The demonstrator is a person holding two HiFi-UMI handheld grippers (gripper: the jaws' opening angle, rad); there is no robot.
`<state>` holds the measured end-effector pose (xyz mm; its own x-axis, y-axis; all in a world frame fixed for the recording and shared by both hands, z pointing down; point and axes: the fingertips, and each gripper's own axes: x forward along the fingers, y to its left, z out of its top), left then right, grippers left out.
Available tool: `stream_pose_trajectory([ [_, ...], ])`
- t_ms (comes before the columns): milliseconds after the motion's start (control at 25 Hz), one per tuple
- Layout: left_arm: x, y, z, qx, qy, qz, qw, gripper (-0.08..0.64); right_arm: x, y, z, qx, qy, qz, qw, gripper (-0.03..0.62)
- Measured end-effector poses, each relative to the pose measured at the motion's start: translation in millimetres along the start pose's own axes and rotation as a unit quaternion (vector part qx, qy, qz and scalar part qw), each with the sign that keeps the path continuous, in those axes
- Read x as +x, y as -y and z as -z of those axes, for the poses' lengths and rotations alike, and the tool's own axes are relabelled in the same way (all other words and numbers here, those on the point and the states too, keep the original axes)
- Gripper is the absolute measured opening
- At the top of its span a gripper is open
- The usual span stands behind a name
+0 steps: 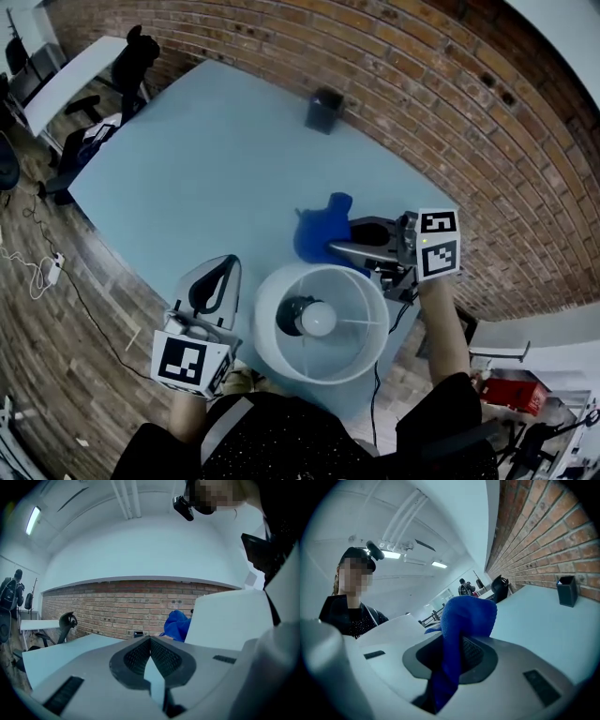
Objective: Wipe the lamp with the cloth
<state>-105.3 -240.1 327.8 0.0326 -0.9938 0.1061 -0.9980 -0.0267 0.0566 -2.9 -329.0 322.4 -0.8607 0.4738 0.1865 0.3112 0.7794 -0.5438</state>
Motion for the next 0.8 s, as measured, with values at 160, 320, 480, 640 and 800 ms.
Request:
stream_pose_trajectory([
  [160, -0.9, -0.9, 9.5, -0.004, -0.008, -0.014, 0.9999, 0.009, 8.1, 16.7, 15.1, 0.009, -0.018, -0.009, 1.000, 0.074],
  [320, 0.3, 0.7, 13.6, -0.006, -0.013, -0.018, 0.9997, 0.008, 12.2, 42.9, 33.6, 0.028, -0.037, 0.010, 0.999, 0.074],
  [480, -2.3, -0.7, 13.2, -0.004, -0.014, -0.019, 0.9997, 0.009, 13.4, 65.8, 46.3, 0.014, -0.070, 0.064, 0.995, 0.074],
  [640, -3.0, -7.1, 2.2, -0.007, 0.001, -0.009, 0.9999, 0.008, 6.9, 46.1, 7.9, -0.009, -0.035, 0.061, 0.997, 0.074],
  [800, 3.0, -17.2, -11.6, -0.013, 0.028, 0.021, 0.9993, 0.009, -4.2, -4.3, -56.1, -0.051, 0.033, 0.073, 0.995, 0.074],
])
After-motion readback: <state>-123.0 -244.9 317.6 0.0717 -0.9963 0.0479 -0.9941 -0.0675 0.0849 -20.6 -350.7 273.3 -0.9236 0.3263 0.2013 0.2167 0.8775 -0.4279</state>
